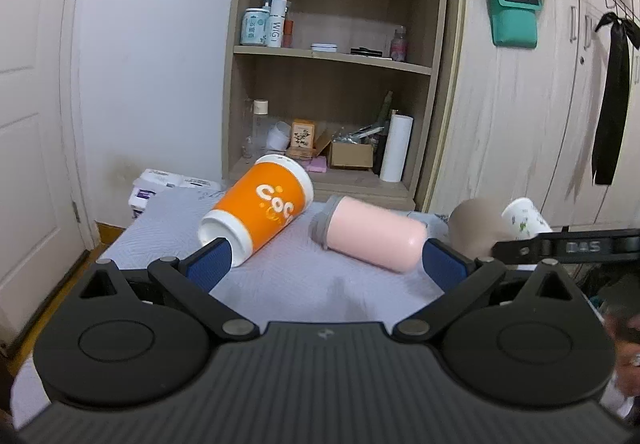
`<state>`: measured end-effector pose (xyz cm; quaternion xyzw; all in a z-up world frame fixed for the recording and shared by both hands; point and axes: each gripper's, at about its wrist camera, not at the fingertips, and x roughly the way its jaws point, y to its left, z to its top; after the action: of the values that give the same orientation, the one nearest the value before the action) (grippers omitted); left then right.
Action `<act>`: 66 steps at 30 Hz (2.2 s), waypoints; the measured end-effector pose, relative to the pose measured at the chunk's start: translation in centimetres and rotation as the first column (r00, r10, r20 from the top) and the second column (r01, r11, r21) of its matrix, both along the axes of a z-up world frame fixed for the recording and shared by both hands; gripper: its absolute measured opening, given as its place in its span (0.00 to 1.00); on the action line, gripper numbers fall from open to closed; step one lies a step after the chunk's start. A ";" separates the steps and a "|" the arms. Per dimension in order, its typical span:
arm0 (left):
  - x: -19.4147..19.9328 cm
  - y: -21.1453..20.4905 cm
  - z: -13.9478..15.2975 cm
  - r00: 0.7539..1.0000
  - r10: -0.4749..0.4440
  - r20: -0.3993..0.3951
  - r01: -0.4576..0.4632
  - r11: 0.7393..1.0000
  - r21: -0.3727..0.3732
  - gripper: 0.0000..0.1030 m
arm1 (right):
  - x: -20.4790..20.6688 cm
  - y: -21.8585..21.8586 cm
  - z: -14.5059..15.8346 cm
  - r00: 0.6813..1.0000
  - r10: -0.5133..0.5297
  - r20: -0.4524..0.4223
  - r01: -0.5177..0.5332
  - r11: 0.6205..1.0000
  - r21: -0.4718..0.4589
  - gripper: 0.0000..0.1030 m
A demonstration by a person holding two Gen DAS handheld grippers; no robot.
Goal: Flip cup upright
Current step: 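Move the right tool to the taupe tumbler and close around its base, then grasp the tumbler side with the left tool while the right tool holds its base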
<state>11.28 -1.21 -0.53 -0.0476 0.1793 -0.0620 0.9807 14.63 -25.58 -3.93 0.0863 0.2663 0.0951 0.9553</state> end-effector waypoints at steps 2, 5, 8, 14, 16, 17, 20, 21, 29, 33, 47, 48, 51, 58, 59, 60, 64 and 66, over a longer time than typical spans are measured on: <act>0.8 -0.1 0.0 1.000 -0.014 -0.002 0.014 1.000 -0.015 1.00 | 1.8 -0.6 -0.7 0.999 -0.011 -0.048 0.014 0.999 0.051 1.00; 1.4 -0.1 -0.1 1.000 -0.003 -0.017 0.003 1.000 -0.029 1.00 | 4.4 -1.6 -2.0 0.993 -0.039 -0.110 0.054 0.990 0.134 1.00; 1.6 0.3 -0.7 0.999 0.001 -0.037 -0.002 0.999 -0.044 1.00 | 5.9 -2.2 -3.0 0.987 -0.069 -0.148 0.095 0.979 0.182 1.00; 2.4 0.9 -2.5 0.996 0.000 -0.092 -0.003 1.000 -0.029 1.00 | 6.8 -1.9 -3.3 0.987 -0.060 -0.152 0.088 0.979 0.183 0.84; 2.5 0.9 -2.7 0.994 -0.006 -0.107 0.003 1.000 -0.030 1.00 | 6.9 -2.0 -3.1 0.986 -0.063 -0.152 0.090 0.980 0.179 0.83; 2.5 0.9 -2.7 0.994 -0.008 -0.110 0.004 0.999 -0.034 1.00 | 6.9 -2.1 -3.1 0.986 -0.063 -0.153 0.091 0.979 0.184 0.83; 2.3 0.7 -2.7 0.994 -0.023 -0.108 0.018 0.999 -0.048 1.00 | 6.8 -2.5 -3.2 0.984 -0.071 -0.165 0.107 0.970 0.218 0.83; 2.1 0.6 -2.7 0.994 -0.034 -0.100 0.028 0.998 -0.057 1.00 | 6.7 -2.6 -3.2 0.983 -0.072 -0.170 0.111 0.967 0.228 0.83; 1.0 0.0 -2.6 0.991 -0.096 -0.090 0.088 0.993 -0.084 1.00 | 2.8 -1.4 -3.2 0.981 -0.083 -0.173 0.122 0.965 0.232 0.83; 0.1 0.7 -2.1 0.991 -0.068 -0.114 0.057 0.993 -0.100 1.00 | 0.9 -0.7 -3.2 0.982 -0.083 -0.169 0.124 0.960 0.250 0.83; -2.7 0.6 0.0 0.981 -0.105 -0.162 0.089 0.991 -0.099 1.00 | -5.2 1.6 -4.0 0.986 -0.006 -0.168 0.059 0.948 0.313 0.83; -2.7 0.5 0.1 0.976 -0.130 -0.174 0.111 0.987 -0.118 1.00 | -5.6 1.8 -4.0 0.985 0.002 -0.170 0.053 0.946 0.319 0.83; -2.3 0.2 0.0 0.959 -0.195 -0.207 0.162 0.973 -0.166 1.00 | -6.3 2.1 -4.3 0.984 0.021 -0.176 0.039 0.943 0.330 0.83; 0.6 -1.1 -0.4 0.910 -0.294 -0.291 0.236 0.947 -0.219 1.00 | -6.3 1.4 -4.9 0.985 0.042 -0.167 0.021 0.933 0.358 0.83; 1.5 -1.5 -0.3 0.892 -0.329 -0.309 0.266 0.936 -0.230 1.00 | -6.3 1.3 -4.9 0.985 0.048 -0.168 0.016 0.933 0.360 0.83; 2.1 -1.9 -0.3 0.876 -0.354 -0.329 0.287 0.928 -0.236 0.98 | -6.2 1.2 -4.9 0.984 0.054 -0.168 0.011 0.932 0.362 0.83; 5.0 -3.2 -0.5 0.804 -0.440 -0.399 0.368 0.896 -0.248 0.97 | -5.9 0.7 -5.0 0.982 0.075 -0.173 -0.004 0.925 0.381 0.83; 6.4 -3.5 -1.0 0.770 -0.467 -0.434 0.369 0.882 -0.294 0.97 | -5.9 0.4 -5.0 0.983 0.086 -0.164 -0.016 0.921 0.389 0.86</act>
<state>17.66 -4.76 -1.52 -0.1147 0.4223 -0.2823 0.8537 8.71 -25.19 -8.94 0.2736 0.3286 0.1626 0.8892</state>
